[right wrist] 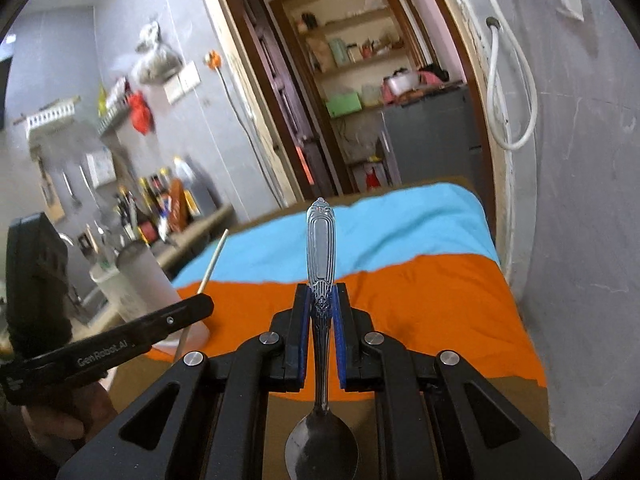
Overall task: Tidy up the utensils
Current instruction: 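Lift the chopstick with the left tool while the right tool lifts the spoon toward the basket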
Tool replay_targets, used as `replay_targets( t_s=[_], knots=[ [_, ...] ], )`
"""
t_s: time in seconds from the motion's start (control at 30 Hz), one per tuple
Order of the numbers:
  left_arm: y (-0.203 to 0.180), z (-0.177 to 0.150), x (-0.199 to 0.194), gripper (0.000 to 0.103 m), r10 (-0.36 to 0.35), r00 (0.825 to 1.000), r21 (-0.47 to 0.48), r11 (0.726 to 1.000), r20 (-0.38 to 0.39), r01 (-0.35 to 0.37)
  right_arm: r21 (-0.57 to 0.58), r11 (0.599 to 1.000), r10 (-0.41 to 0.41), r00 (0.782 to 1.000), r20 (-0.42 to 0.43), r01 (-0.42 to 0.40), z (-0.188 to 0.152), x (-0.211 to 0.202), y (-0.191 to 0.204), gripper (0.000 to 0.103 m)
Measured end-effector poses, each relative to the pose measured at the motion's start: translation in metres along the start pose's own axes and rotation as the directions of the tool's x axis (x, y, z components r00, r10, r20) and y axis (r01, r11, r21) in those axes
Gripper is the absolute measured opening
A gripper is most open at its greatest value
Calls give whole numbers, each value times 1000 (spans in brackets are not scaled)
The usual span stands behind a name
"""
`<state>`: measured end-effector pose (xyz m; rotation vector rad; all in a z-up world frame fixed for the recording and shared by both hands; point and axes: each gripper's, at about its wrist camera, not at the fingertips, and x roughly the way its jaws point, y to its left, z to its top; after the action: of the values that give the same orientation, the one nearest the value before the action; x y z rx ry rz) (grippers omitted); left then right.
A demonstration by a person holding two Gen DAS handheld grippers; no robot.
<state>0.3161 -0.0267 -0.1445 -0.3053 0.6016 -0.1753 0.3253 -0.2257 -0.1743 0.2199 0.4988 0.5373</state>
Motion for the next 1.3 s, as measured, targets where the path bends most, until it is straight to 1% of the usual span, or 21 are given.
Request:
replay_targets(
  t_s=[0.17, 0.33, 0.43, 0.57, 0.67, 0.8, 0.9, 0.93, 1.0, 1.17, 1.3],
  knots=[
    [1, 8, -17, 2, 2, 998, -5, 1000, 61, -2, 13, 1000, 21, 999, 49, -22, 6, -5, 5, 8],
    [2, 22, -39, 2, 0, 991, -24, 1000, 134, 3, 6, 999, 52, 995, 91, -52, 18, -13, 15, 8],
    [4, 33, -56, 2, 0, 983, -37, 999, 182, 7, -2, 996, 87, 989, 122, -87, 30, -17, 27, 8],
    [13, 54, -83, 2, 11, 966, -41, 999, 258, -1, -27, 989, 146, 975, 168, -143, 48, -17, 48, 8],
    [31, 69, -103, 2, 22, 951, -79, 997, 309, 2, -48, 981, 196, 961, 196, -190, 60, -11, 67, 8],
    [67, 86, -127, 2, 85, 920, -159, 987, 383, -26, -53, 965, 263, 936, 233, -257, 75, -1, 91, 8],
    [103, 99, -142, 2, 150, 890, -228, 972, 432, -53, -59, 951, 307, 914, 265, -302, 86, 8, 111, 8],
    [111, 102, -145, 2, 163, 881, -244, 968, 444, -57, -61, 947, 321, 906, 277, -317, 88, 12, 118, 8],
    [134, 108, -152, 2, 195, 859, -286, 956, 474, -59, -67, 935, 353, 887, 297, -349, 94, 21, 134, 8],
    [182, 116, -164, 2, 230, 821, -359, 933, 523, -33, -87, 912, 407, 853, 327, -401, 100, 42, 165, 8],
    [201, 114, -162, 2, 241, 801, -370, 929, 549, -26, -75, 905, 417, 837, 353, -419, 96, 58, 174, 8]
  ],
)
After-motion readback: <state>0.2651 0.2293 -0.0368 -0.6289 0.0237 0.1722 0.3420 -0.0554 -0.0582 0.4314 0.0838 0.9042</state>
